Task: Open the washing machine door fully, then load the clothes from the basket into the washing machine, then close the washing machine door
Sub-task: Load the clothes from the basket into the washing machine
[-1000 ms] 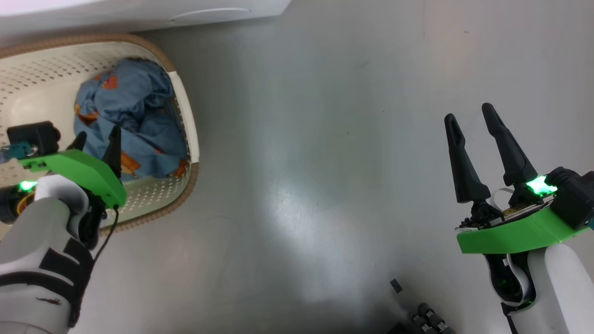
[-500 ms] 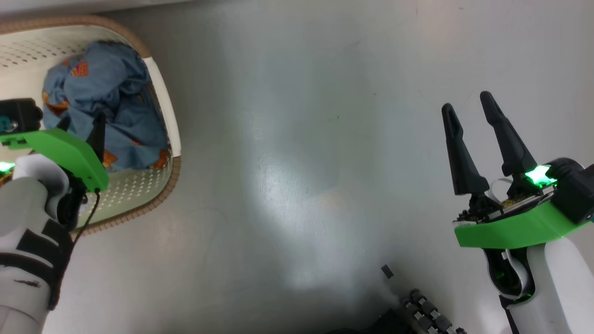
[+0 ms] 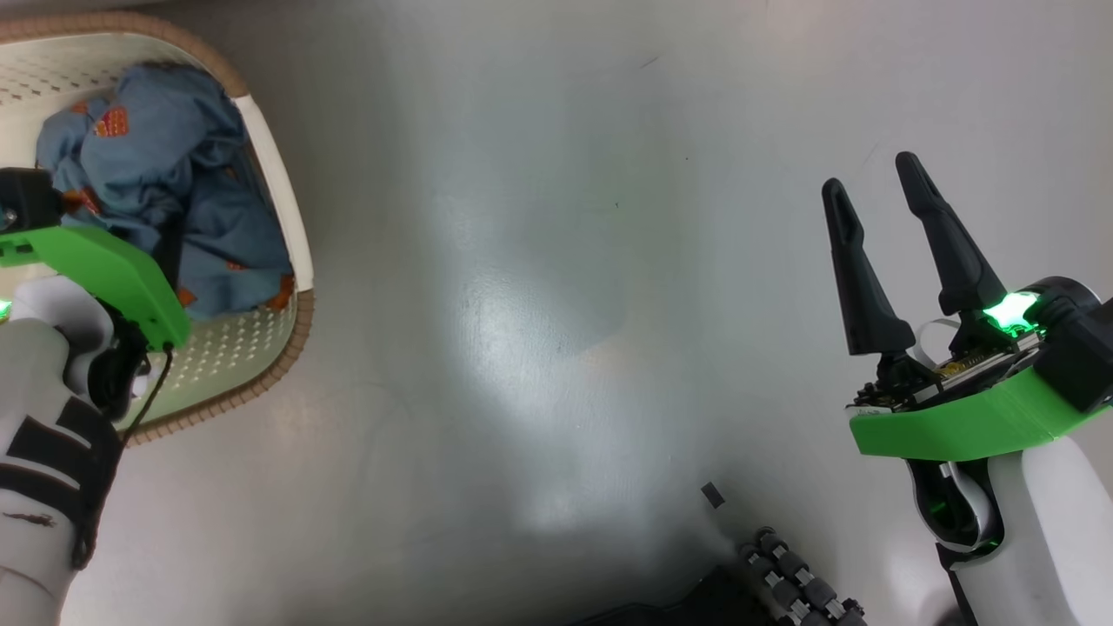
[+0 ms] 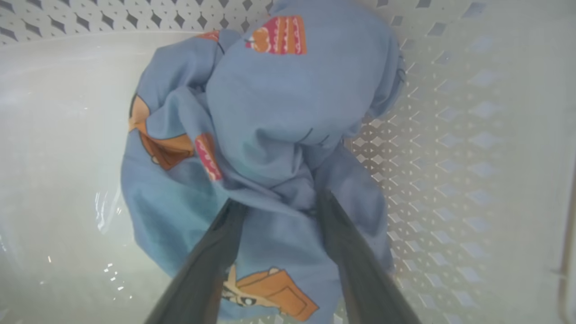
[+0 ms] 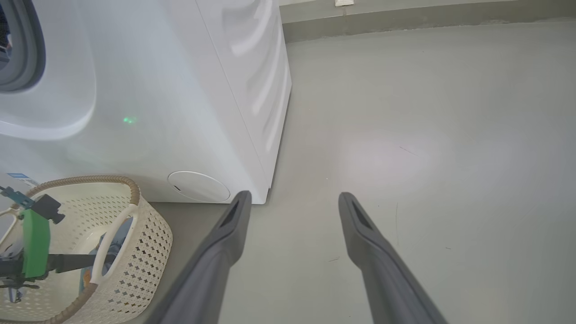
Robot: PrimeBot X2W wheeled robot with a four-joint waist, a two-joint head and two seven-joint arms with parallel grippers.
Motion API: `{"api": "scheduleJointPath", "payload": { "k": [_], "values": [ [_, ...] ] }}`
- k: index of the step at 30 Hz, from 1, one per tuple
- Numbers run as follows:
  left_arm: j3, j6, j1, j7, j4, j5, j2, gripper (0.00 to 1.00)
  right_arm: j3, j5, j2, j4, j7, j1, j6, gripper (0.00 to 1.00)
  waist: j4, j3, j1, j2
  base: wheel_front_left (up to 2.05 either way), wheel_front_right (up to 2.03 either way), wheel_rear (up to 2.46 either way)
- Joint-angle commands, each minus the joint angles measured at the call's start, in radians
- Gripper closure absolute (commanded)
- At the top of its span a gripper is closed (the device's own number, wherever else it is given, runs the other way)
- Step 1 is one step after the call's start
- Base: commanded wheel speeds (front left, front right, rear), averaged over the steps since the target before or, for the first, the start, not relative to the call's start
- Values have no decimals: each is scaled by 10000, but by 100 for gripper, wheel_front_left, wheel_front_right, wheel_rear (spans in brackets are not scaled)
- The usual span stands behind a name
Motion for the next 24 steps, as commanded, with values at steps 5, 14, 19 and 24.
{"api": "scheduleJointPath", "payload": {
  "k": [5, 14, 19, 24],
  "values": [
    [-116, -15, 5, -18, -130, -406, 357, 100, 129, -129, -186, -269, -48, 305, 100, 0, 47, -52, 0, 0, 0, 0, 0],
    [-345, -15, 314, -798, -265, -1007, 207, 100, 81, -160, -203, -228, -48, 322, 100, 0, 286, -586, 0, 0, 0, 0, 0],
    [-358, -15, 583, -1353, -234, -1297, 139, 100, 71, -143, -173, -135, -48, 324, 100, 0, 427, -1003, 0, 0, 0, 0, 0],
    [-416, -15, 964, -1916, -189, -1517, 58, 100, 107, -119, -168, 134, -48, 304, 100, 0, 609, -1634, 0, 0, 0, 0, 0]
  ]
}}
